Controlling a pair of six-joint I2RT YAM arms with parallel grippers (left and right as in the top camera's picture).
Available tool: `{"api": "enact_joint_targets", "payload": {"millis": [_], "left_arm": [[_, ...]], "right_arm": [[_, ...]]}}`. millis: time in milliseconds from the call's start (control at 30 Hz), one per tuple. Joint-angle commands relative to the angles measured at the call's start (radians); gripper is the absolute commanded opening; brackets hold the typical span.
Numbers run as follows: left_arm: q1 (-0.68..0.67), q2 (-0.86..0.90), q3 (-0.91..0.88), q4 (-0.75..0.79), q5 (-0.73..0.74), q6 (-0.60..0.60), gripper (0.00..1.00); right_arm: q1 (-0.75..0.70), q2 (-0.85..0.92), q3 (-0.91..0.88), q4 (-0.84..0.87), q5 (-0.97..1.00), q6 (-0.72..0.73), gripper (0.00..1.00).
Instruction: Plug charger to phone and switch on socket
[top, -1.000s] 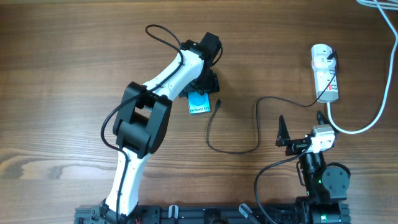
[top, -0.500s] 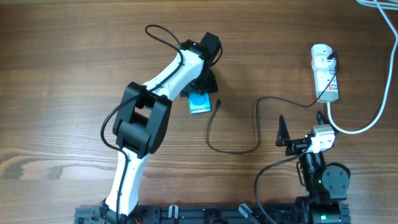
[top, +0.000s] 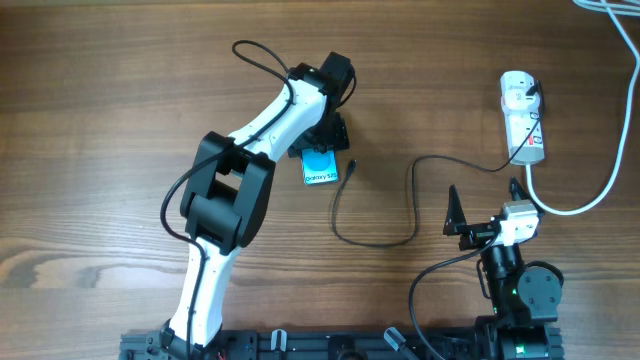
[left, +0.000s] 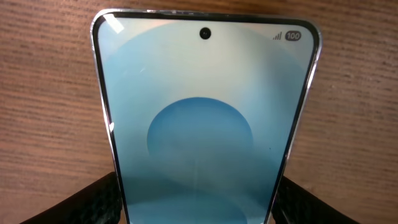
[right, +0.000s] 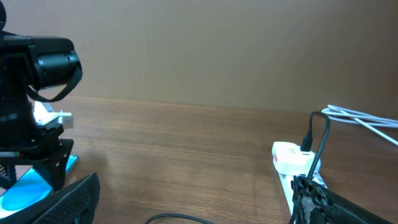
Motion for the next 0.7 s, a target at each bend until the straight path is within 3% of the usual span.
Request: {"api": "enact_joint_targets", "payload": {"millis": [0, 233, 400, 500, 667], "left_arm": [[0.008, -0.100, -0.006, -0.007, 0.081, -0.005, 0.79], [0.008, -0.190, -0.006, -0.035, 0.214, 0.002, 0.79], [0.008, -0.209, -0.006, -0.047, 0.205, 0.005, 0.82], [-0.002, -0.193, -0.008, -0.046, 0.076, 0.003, 1.00], [-0.028, -0.162, -0.008, -0.026, -0.064, -0.050, 1.00]], "right_arm": [[-0.001, -0.006, -0.002, 0.002, 0.013, 0.017, 1.00], [-0.001, -0.006, -0.002, 0.002, 0.013, 0.017, 1.00], [-0.001, -0.006, -0.002, 0.002, 0.013, 0.017, 1.00], [-0.001, -0.006, -0.002, 0.002, 0.013, 0.017, 1.00], [-0.001, -0.006, -0.002, 0.002, 0.013, 0.017, 1.00]]}}
